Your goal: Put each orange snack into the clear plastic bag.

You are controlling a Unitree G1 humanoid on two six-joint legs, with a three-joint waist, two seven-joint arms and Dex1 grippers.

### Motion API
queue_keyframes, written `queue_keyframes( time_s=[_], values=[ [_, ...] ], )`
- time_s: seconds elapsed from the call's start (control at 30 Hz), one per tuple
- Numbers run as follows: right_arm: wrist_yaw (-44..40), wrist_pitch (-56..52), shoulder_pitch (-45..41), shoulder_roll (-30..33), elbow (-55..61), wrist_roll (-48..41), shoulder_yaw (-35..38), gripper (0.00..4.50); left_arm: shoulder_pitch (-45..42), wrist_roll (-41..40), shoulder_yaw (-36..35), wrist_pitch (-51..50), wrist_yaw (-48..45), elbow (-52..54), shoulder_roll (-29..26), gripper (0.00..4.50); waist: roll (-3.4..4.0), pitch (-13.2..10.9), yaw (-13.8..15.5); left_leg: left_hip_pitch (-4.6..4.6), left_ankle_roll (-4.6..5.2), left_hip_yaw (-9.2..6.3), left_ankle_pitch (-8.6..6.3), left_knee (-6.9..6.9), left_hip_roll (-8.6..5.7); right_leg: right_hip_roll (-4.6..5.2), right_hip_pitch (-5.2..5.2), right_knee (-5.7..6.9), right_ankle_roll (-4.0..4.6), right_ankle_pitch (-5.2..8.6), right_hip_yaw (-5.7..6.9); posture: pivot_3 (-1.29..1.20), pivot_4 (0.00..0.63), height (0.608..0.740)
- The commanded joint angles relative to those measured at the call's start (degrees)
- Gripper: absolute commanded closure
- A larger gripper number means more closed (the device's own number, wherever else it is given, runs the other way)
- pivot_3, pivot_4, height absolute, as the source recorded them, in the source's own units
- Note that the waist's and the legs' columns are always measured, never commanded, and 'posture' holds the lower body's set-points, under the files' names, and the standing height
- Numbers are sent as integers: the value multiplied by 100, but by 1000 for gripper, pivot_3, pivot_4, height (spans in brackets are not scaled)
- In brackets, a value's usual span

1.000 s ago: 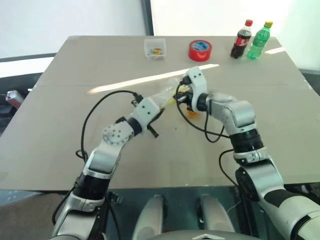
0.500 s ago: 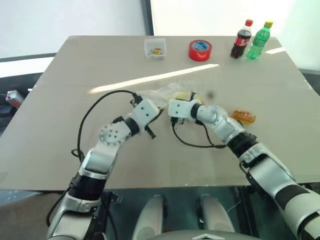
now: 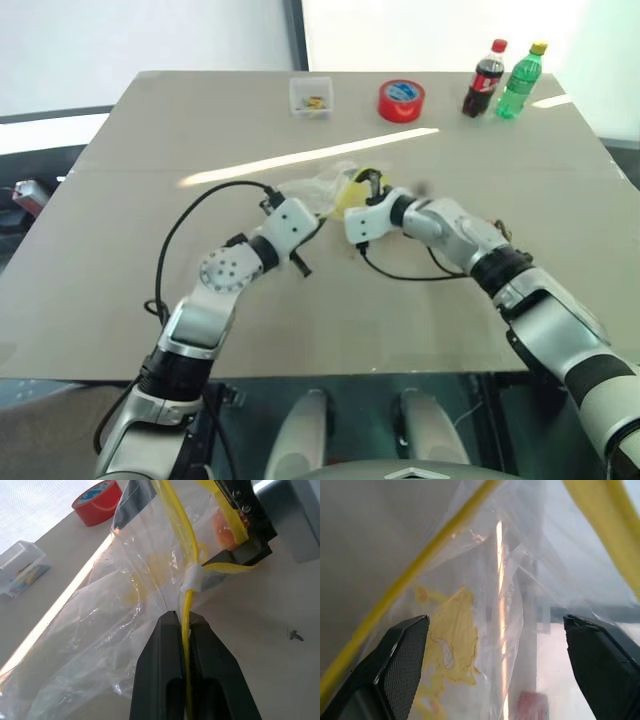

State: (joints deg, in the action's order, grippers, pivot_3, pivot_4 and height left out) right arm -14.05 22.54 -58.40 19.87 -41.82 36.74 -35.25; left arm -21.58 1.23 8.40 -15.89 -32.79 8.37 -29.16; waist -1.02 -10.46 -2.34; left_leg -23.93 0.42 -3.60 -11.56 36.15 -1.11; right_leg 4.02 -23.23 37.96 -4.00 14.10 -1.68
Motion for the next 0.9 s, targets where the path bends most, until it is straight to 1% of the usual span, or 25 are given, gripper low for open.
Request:
queue_keyframes(
  time_s=[0.03,0.1,0.2,0.27,0.37,0.43,0.53,0.67,0.77,0.9],
  values=[
    [-349,-215,273,248,925,-273,456,42,-37,47,-116,84,102,75,27,4500,0,0,-1,0,0,0,0,0,0,0,1,0,0,0,0,0,150,740],
    [-852,-601,612,289,1566,-756,785,42,-43,78,-136,86,170,44,40,4500,-1,0,2,0,1,1,0,0,0,0,1,0,0,0,1,0,150,740],
    [-2043,-1875,1294,205,2945,-2086,1402,42,-104,114,-217,91,326,-55,86,4500,0,0,5,0,2,1,-1,1,2,0,4,1,0,0,1,0,150,740],
    [-2591,-2741,1564,249,3705,-2693,1724,42,-137,154,-251,127,407,-114,104,4500,0,0,1,-1,3,0,-1,6,3,0,4,2,-1,-1,-1,0,150,740],
    [-2879,-4069,1735,291,4357,-3308,2200,42,-156,224,-292,199,523,-172,119,4500,0,0,12,1,4,-2,-1,12,3,-1,6,7,-2,-1,1,0,150,740],
    [-2937,-4698,1858,321,4576,-3572,2410,42,-150,249,-353,214,624,-201,141,4500,-1,1,25,1,4,-10,-1,16,3,-1,10,8,-2,-1,7,0,150,740],
    [-2933,-5282,2012,358,4621,-3749,2526,42,-149,283,-397,235,748,-251,142,4500,-1,1,36,7,3,-12,-1,16,3,-1,19,5,-1,-1,13,0,150,740],
    [-2807,-5748,2094,253,4078,-3857,2562,42,-139,281,-396,261,776,-310,156,4500,-1,1,26,7,3,1,-1,16,2,0,18,4,-1,-1,11,0,150,740],
    [-2547,-5734,1958,62,3601,-3890,2672,42,-154,289,-394,273,766,-337,167,4500,-1,1,13,7,3,5,-1,16,2,0,18,5,-1,-1,11,0,150,740],
    [-2374,-5553,1771,-28,3046,-3849,2671,42,-170,280,-429,289,748,-378,151,4500,-1,1,12,7,3,7,-1,16,2,0,18,5,-2,-1,11,0,150,740]
  ],
)
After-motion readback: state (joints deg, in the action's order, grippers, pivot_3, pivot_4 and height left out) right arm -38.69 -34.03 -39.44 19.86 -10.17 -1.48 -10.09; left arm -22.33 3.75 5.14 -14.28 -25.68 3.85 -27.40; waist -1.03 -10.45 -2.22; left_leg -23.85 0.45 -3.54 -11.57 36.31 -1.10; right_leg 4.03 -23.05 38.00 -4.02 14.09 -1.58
